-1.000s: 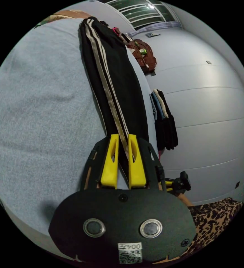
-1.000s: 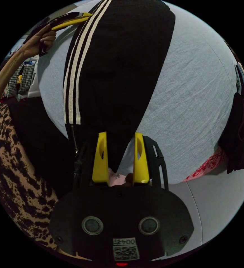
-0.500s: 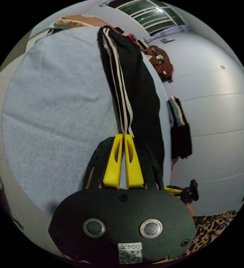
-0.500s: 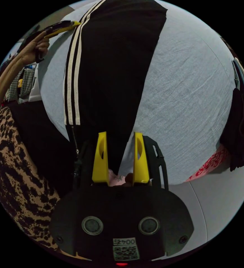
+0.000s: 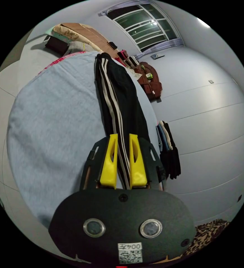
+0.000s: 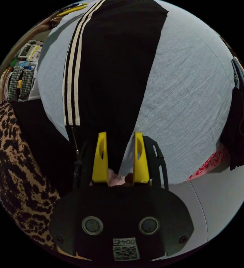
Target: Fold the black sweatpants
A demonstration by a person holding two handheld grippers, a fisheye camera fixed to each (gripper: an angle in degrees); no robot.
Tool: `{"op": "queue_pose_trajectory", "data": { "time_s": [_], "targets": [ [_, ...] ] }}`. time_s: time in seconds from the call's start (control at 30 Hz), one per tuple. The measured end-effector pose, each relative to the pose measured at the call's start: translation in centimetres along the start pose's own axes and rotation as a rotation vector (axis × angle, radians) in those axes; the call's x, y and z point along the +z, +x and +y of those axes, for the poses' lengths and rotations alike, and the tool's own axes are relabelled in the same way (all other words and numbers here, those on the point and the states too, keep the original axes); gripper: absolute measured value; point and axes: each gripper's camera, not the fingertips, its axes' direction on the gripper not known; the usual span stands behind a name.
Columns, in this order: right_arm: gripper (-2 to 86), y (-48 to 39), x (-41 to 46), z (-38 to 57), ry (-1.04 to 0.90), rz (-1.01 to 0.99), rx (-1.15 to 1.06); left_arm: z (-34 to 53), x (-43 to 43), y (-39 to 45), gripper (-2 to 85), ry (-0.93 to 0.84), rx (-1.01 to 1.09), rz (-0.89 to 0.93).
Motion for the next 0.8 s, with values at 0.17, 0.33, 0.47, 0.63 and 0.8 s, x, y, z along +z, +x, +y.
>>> {"op": "queue_pose_trajectory", "data": {
  "time_s": [0.17, 0.33, 0.47, 0.63, 0.8],
  "targets": [
    [13.5, 0.3, -0.4, -0.3, -0.022, -0.004, 0.005, -3.5, 2.4, -0.7, 7.2, -0.010, -0.054, -0.018],
    [13.5, 0.5, -0.9, -0.5, -0.043, -0.007, 0.012, -4.6, 4.4, -1.5, 6.7, -0.015, -0.087, 0.047],
    [13.6, 0.9, -1.3, -0.6, -0.067, -0.007, 0.010, -5.1, 5.3, -0.4, 3.6, 0.007, -0.058, 0.023],
    [13.6, 1.5, -1.9, -0.3, -0.071, -0.016, 0.023, -5.1, 5.7, 3.3, 2.3, 0.007, 0.100, -0.215],
    [13.5, 2.2, -2.4, 0.3, -0.073, -0.020, 0.022, -4.5, 7.5, 0.1, 2.1, -0.031, -0.046, -0.078]
  ]
}}
